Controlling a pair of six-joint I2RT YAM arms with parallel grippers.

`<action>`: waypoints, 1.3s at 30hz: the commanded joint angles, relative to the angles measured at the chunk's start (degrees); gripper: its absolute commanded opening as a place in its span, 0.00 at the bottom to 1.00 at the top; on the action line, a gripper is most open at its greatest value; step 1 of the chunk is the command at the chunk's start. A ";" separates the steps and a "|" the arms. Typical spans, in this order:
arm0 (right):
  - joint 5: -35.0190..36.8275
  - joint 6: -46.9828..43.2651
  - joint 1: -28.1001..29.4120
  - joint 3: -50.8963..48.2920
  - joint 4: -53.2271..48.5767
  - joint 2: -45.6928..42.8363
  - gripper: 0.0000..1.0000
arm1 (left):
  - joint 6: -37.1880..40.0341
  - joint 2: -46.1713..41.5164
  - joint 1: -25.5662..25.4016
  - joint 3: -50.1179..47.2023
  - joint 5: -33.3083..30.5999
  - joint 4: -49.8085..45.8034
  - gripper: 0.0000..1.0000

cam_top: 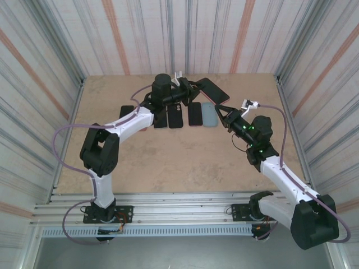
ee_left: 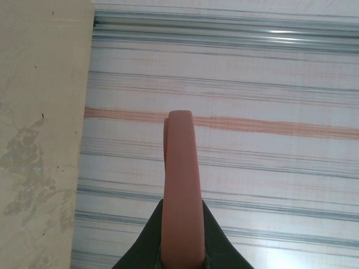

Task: Take the phone out of the phone case

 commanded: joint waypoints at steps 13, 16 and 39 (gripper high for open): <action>-7.53 -18.78 -2.69 7.97 -23.34 3.63 0.03 | -4.54 -7.78 -1.66 2.39 4.93 6.16 0.00; -7.54 -21.10 -2.99 8.80 -25.94 3.84 0.03 | -4.59 -8.12 -1.60 2.07 5.03 6.39 0.00; -19.75 -37.76 -10.23 14.48 -35.73 1.35 0.44 | 23.21 -8.02 3.91 3.32 17.07 0.37 0.00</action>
